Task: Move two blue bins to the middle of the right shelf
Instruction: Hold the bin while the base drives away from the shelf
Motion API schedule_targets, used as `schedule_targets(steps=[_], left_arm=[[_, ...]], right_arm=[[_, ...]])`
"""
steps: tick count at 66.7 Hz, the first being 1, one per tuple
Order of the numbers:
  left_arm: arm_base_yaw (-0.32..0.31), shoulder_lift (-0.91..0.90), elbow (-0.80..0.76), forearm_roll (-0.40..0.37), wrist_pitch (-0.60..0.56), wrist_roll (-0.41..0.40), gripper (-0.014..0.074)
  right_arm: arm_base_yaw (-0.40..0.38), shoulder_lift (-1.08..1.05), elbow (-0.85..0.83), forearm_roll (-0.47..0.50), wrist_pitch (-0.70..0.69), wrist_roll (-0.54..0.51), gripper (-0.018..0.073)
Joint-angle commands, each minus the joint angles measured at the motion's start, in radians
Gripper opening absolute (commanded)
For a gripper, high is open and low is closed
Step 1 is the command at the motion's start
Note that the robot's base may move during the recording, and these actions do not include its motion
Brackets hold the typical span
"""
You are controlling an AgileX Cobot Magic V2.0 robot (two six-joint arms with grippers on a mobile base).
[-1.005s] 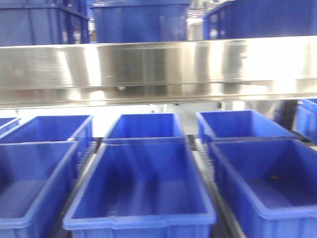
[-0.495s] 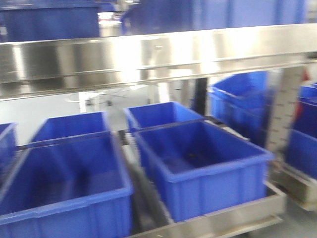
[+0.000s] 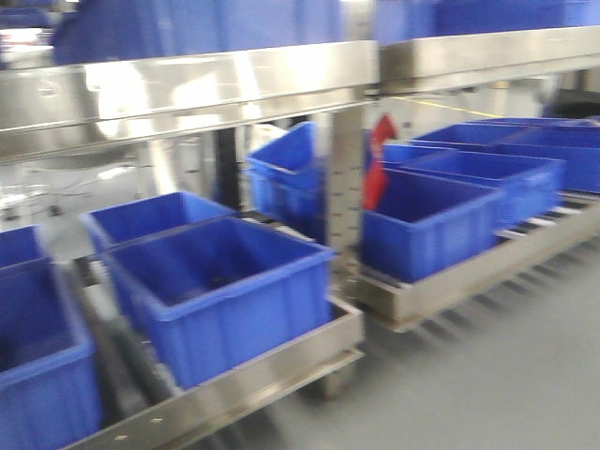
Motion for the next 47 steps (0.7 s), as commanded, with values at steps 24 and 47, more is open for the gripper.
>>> schedule_targets(steps=[24,47], left_arm=[[-0.004,-0.019,-0.018,-0.032,-0.14,-0.007,-0.0111],[-0.004,-0.019,-0.018,-0.032,-0.14,-0.007,-0.0111]], right_arm=[[0.0,-0.018,-0.01,0.014,-0.042,-0.026,-0.0154],[0.0,-0.018,-0.01,0.014,-0.042,-0.026,-0.0154]])
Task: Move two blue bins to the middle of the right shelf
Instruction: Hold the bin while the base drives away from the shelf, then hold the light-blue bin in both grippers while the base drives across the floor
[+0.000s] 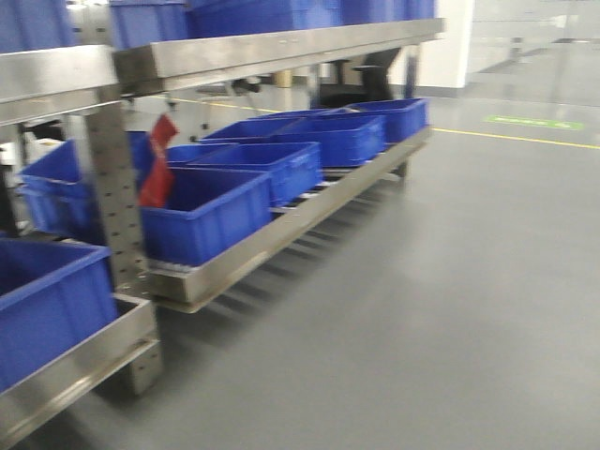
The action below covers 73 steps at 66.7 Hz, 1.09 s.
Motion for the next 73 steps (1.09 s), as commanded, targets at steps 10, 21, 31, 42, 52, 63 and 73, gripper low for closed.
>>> schedule_targets(steps=[10,21,31,42,52,63,73], left_arm=[[-0.004,-0.019,-0.018,-0.032,-0.14,-0.007,-0.0111],[-0.004,-0.019,-0.018,-0.032,-0.14,-0.007,-0.0111],[-0.004,-0.019,-0.018,-0.032,-0.14,-0.007,-0.0111],[-0.004,-0.019,-0.018,-0.032,-0.14,-0.007,-0.0111],[-0.004,-0.019,-0.018,-0.032,-0.14,-0.007,-0.0111],[-0.004,-0.019,-0.018,-0.032,-0.14,-0.007,-0.0111],[-0.004,-0.019,-0.018,-0.032,-0.14,-0.007,-0.0111]], right_arm=[[0.0,-0.018,-0.01,0.014,-0.044,-0.026,-0.0154],[0.0,-0.018,-0.01,0.014,-0.044,-0.026,-0.0154],[0.0,-0.018,-0.01,0.014,-0.044,-0.026,-0.0154],[0.0,-0.018,-0.01,0.014,-0.044,-0.026,-0.0154],[0.0,-0.018,-0.01,0.014,-0.044,-0.026,-0.0154],[0.0,-0.018,-0.01,0.014,-0.044,-0.026,-0.0154],[0.0,-0.018,-0.01,0.014,-0.044,-0.026,-0.0154]])
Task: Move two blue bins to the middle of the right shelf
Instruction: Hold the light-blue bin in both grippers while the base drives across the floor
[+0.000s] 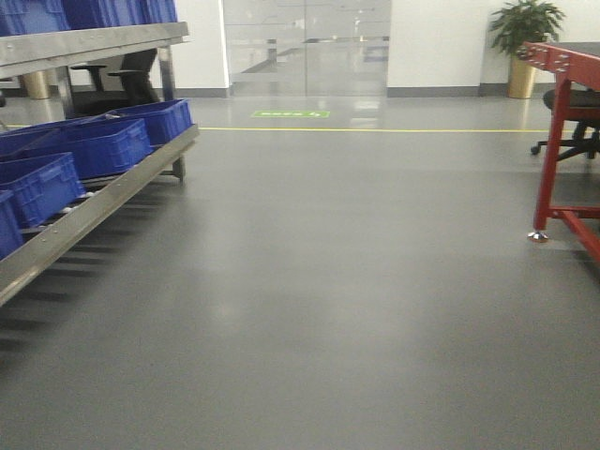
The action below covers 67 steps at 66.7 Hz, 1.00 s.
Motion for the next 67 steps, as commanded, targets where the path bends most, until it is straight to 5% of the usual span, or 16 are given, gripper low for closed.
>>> schedule_targets(steps=[1,67], left_arm=[[-0.004,-0.019,-0.018,-0.032,-0.14,-0.007,-0.0111],[-0.004,-0.019,-0.018,-0.032,-0.14,-0.007,-0.0111]], right_arm=[[0.0,-0.018,-0.01,0.014,-0.044,-0.026,-0.0154],[0.0,-0.018,-0.01,0.014,-0.044,-0.026,-0.0154]])
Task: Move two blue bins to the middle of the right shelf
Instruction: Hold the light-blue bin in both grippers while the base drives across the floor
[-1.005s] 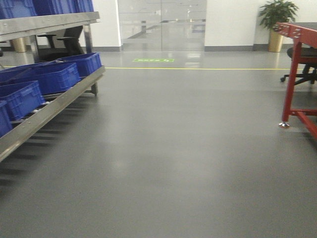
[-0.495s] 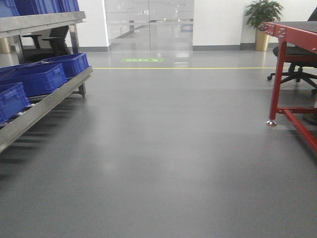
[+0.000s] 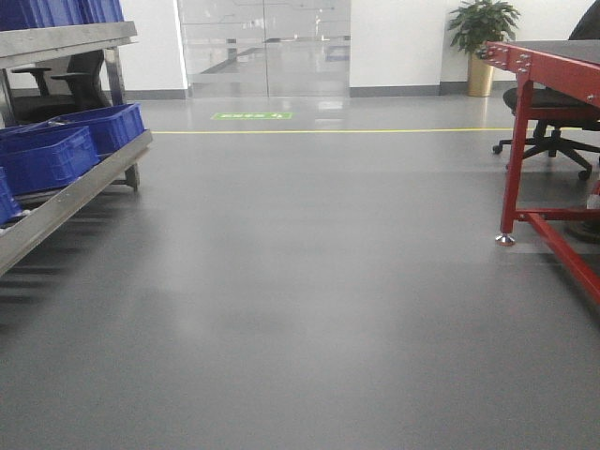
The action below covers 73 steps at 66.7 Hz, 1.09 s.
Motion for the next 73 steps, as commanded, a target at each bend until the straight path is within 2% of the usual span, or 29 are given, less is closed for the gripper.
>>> schedule_targets(steps=[1,73], left_arm=[[-0.004,-0.019,-0.018,-0.032,-0.14,-0.007,-0.0111],[-0.004,-0.019,-0.018,-0.032,-0.14,-0.007,-0.0111]], right_arm=[[0.0,-0.018,-0.01,0.014,-0.047,-0.026,-0.0154],[0.0,-0.018,-0.01,0.014,-0.047,-0.026,-0.0154]])
